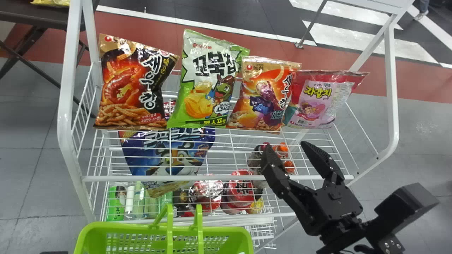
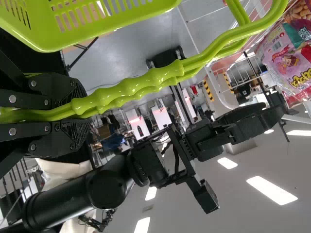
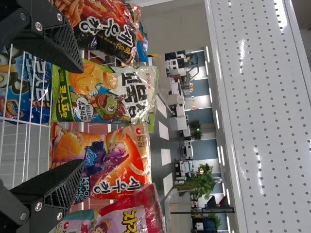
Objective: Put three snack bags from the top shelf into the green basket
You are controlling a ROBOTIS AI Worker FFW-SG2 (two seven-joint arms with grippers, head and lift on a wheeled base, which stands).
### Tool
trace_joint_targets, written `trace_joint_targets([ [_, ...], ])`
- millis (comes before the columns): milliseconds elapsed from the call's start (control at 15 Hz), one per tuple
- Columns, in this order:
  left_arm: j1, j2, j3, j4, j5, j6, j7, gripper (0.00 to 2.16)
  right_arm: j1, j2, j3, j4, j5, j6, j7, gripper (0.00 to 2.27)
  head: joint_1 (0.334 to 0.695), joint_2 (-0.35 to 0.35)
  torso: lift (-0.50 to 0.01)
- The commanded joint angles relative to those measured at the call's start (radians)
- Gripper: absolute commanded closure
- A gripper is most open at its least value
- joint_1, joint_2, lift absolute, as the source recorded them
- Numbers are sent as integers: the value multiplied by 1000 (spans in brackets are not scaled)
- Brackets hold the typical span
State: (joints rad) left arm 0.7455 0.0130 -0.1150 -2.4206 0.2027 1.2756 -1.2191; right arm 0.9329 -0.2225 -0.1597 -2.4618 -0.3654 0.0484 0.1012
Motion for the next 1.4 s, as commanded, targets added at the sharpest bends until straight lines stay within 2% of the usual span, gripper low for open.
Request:
trace_joint_targets([
  [0,5,-4,0,0,0,0,0,1575,-8,-5,3,9,-1,0,0,178,695,-350,-46],
  [800,9,-4,-2,0,0,0,-10,1575,-54,-6,31,52,-1,0,2,178,695,-350,-46],
  [1000,9,2,-2,-2,0,3,-8,1575,-144,5,65,95,-9,67,38,178,695,-350,-46],
  [1133,-2,10,-12,-2,0,12,-7,1575,-240,26,112,141,-1,98,64,178,695,-350,-46],
  [1333,-9,19,-21,-5,0,15,0,1575,-431,38,175,256,23,172,127,174,695,-350,-46],
])
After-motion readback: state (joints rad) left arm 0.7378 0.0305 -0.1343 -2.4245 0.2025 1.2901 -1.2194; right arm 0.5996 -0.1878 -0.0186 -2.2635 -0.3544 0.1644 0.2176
